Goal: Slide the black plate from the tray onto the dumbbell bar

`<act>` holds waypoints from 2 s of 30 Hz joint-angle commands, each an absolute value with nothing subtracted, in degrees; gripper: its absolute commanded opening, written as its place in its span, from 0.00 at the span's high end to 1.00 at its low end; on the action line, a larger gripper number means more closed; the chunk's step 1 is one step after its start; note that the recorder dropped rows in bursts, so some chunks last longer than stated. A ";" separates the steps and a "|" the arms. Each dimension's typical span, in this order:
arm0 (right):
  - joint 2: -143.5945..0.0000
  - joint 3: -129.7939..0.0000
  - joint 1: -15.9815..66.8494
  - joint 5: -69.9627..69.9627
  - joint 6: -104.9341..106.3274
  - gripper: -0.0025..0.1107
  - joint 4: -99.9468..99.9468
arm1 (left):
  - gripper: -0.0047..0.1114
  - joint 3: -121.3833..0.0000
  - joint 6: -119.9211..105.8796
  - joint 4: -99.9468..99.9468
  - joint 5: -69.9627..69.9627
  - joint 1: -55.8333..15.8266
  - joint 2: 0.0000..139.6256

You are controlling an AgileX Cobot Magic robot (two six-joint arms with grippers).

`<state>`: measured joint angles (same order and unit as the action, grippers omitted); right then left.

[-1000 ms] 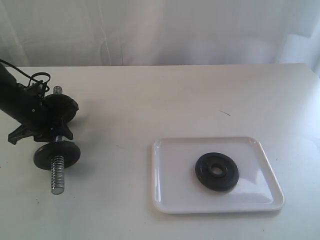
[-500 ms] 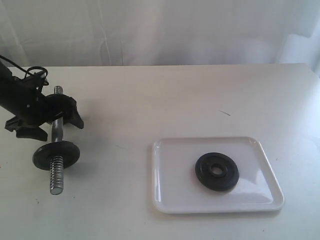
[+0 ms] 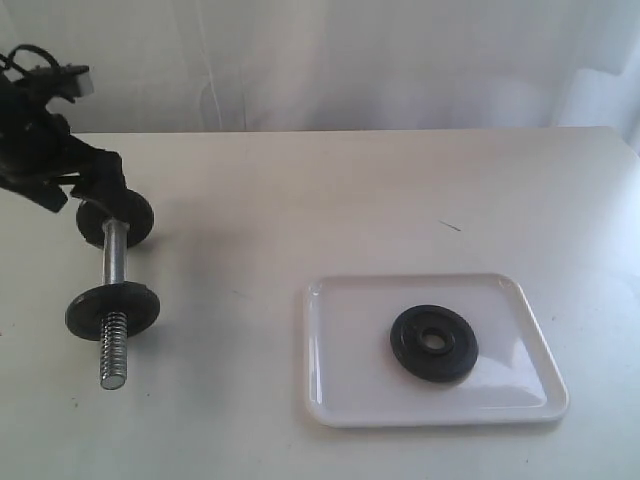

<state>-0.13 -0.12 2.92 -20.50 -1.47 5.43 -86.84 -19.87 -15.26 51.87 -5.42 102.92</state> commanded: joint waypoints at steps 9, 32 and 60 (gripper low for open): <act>0.00 0.00 2.84 -20.05 -1.57 0.98 5.86 | 0.06 -90.64 -86.56 -21.75 54.95 -5.43 102.27; 0.00 0.00 2.84 -20.15 -2.66 0.98 5.86 | 0.06 -90.64 -120.93 -14.04 49.96 -7.43 114.94; 0.00 0.00 2.84 -20.05 -2.78 0.98 5.86 | 0.26 -90.64 -120.93 -0.34 48.52 -10.43 117.60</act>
<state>-0.13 -0.12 2.92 -20.50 -2.39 5.43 -90.68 -112.19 -1.43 46.42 -10.08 117.47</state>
